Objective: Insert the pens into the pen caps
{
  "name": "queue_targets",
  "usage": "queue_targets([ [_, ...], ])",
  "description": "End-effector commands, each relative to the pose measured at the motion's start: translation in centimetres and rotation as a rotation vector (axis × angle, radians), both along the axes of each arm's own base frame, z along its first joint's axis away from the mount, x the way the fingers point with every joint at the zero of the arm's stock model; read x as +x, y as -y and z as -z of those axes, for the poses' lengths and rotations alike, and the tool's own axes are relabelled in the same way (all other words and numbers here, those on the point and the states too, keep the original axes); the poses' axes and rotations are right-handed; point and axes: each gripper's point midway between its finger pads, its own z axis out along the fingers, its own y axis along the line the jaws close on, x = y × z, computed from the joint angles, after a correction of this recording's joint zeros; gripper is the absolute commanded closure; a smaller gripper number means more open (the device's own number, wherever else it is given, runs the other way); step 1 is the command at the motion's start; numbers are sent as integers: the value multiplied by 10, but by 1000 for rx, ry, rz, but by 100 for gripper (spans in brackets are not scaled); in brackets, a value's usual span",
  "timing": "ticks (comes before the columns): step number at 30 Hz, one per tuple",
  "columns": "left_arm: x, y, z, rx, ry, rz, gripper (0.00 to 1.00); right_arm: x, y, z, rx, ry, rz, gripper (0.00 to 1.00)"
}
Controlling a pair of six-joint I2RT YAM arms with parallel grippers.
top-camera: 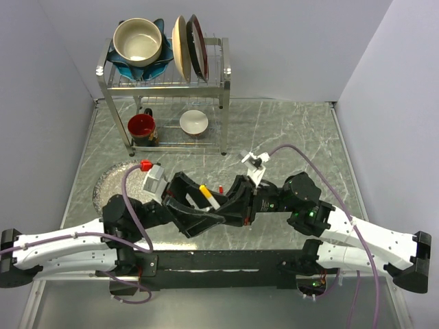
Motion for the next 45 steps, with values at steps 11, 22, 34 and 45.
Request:
queue_targets([
  [11,57,-12,19,269,-4,-370,1,51,25,29,-46,17,355,100],
  [22,91,-63,90,425,-43,-626,1,105,50,73,-241,-4,666,100],
  [34,127,-73,186,708,-87,-863,1,180,74,254,-840,-218,1005,96],
  [45,133,-72,228,748,-101,-897,1,194,79,347,-1118,-319,1011,86],
])
